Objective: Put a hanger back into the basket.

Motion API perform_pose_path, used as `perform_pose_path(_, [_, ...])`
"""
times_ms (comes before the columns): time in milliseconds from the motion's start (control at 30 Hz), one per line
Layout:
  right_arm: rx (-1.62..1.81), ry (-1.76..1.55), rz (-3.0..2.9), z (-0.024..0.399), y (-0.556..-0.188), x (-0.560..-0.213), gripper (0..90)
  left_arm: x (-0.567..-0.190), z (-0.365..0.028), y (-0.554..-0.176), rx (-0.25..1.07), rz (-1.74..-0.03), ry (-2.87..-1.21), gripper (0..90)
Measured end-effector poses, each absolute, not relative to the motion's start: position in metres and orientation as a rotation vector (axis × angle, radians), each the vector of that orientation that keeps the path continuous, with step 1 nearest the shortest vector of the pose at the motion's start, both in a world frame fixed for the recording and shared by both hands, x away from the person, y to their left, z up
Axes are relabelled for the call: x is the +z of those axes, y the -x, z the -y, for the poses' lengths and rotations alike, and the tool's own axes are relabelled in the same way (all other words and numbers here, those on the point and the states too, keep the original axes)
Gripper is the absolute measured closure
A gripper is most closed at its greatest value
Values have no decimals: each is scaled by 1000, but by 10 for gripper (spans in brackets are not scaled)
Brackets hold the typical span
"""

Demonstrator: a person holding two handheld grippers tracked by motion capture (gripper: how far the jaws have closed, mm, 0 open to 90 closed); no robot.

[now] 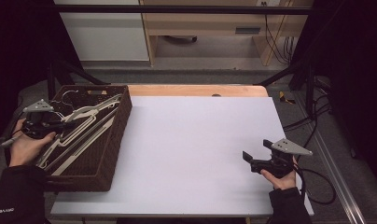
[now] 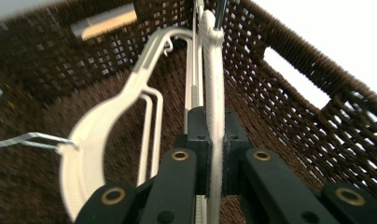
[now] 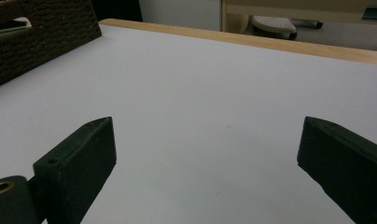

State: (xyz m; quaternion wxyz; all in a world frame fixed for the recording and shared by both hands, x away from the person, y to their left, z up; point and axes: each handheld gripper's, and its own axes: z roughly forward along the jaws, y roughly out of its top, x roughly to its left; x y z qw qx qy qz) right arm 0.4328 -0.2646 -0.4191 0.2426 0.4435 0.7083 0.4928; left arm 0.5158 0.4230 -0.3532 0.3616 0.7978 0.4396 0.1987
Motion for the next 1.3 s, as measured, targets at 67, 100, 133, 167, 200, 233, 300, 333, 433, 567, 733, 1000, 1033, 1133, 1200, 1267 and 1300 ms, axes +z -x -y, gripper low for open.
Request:
perform_pose_path(67, [1351,-1216,-1934,265,-433,-419,49,-361,-424,-517,493,-1155,-2047,855])
perform_pose_path(100, [1349,-1214,-1935,265,-433,-419,49,-364,-424,-517,484,-1164,-2048,854])
perform_pose_path(133, [1349,-1213,-1935,265,-433,-419,49,-368,-424,-518,475,-1175,-2053,853])
perform_pose_path(167, [1351,-1214,-1935,265,-433,-419,49,-370,-424,-518,470,-1192,-2052,851])
perform_pose_path(200, [1352,-1218,-1934,264,-432,-419,49,-373,-426,-518,453,-1208,-2050,848])
perform_pose_path(233, [1351,-1214,-1935,265,-433,-419,49,-375,-427,-518,451,-1227,-2057,845])
perform_pose_path(300, [1356,-1212,-1933,265,-432,-418,49,-377,-431,-517,449,-1251,-2023,840])
perform_pose_path(333, [1358,-1208,-1936,265,-432,-418,49,-378,-431,-516,458,-1263,-2011,837])
perform_pose_path(433, [1352,-1215,-1933,264,-432,-419,49,-376,-429,-514,493,-1299,-2022,821])
perform_pose_path(567, [1352,-1215,-1938,263,-433,-419,49,-367,-430,-504,590,-1340,-1952,689])
perform_pose_path(733, [1353,-1214,-1933,264,-432,-419,48,-353,-428,-483,668,-1328,-1817,552])
perform_pose_path(1000, [1369,-1206,-1928,265,-431,-417,46,-341,-384,-448,661,-1100,-1720,371])
perform_pose_path(1033, [1381,-1213,-1923,265,-431,-417,46,-342,-377,-445,653,-1077,-1714,347])
perform_pose_path(1133, [1383,-1205,-1918,266,-430,-416,46,-345,-358,-439,639,-1019,-1696,254])
perform_pose_path(1200, [1391,-1208,-1914,266,-429,-415,46,-349,-347,-437,613,-978,-1686,190])
perform_pose_path(1267, [1398,-1201,-1910,268,-429,-415,45,-353,-336,-434,619,-958,-1698,126])
perform_pose_path(1300, [1400,-1191,-1909,268,-428,-414,45,-354,-332,-433,608,-948,-1706,111])
